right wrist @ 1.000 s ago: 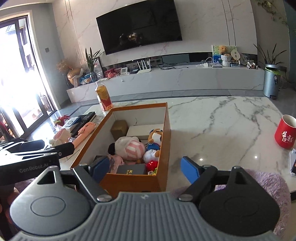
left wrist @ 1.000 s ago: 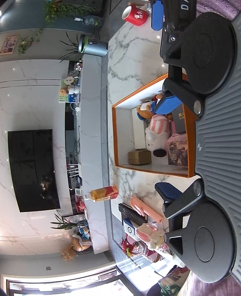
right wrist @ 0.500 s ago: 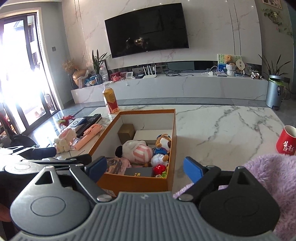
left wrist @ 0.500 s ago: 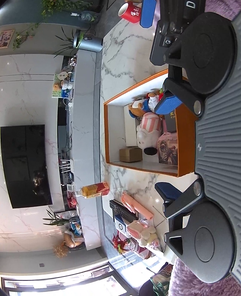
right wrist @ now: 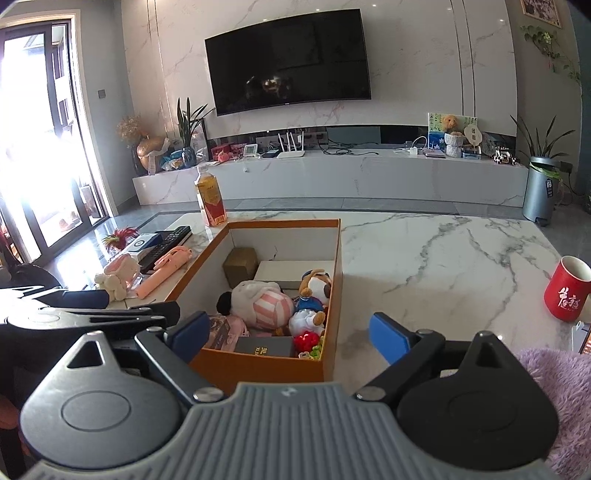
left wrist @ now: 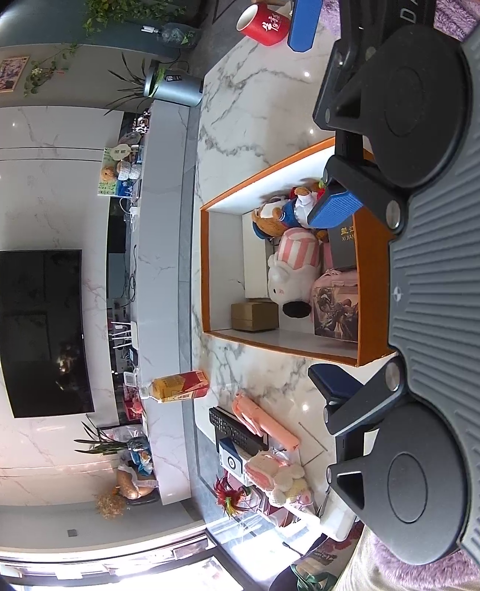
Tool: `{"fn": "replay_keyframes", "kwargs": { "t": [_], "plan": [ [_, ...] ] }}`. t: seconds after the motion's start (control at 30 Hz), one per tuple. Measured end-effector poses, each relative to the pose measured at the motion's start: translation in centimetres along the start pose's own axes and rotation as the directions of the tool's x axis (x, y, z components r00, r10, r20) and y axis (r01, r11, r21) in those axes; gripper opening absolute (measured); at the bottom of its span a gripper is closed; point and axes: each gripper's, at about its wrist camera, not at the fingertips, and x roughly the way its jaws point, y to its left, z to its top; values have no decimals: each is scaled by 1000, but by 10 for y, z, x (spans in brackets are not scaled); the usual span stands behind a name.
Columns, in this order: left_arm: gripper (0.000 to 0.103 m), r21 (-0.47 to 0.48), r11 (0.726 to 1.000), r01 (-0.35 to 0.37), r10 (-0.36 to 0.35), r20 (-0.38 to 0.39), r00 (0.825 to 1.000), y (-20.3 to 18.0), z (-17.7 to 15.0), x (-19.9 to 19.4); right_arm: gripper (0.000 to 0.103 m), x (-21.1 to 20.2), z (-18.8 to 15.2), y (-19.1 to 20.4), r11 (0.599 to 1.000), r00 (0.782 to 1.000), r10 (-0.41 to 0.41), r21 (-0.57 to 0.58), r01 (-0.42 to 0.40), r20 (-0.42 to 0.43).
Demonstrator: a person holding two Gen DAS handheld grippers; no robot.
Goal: Organize objects
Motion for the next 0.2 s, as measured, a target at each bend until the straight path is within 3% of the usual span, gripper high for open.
{"fn": "replay_keyframes", "kwargs": {
  "t": [0.2],
  "plan": [
    [95, 7, 1000, 5, -4, -24, 1000, -4, -3, 12, 94, 15, -5, -6, 1000, 999, -4, 19, 4, -32]
  ]
}}
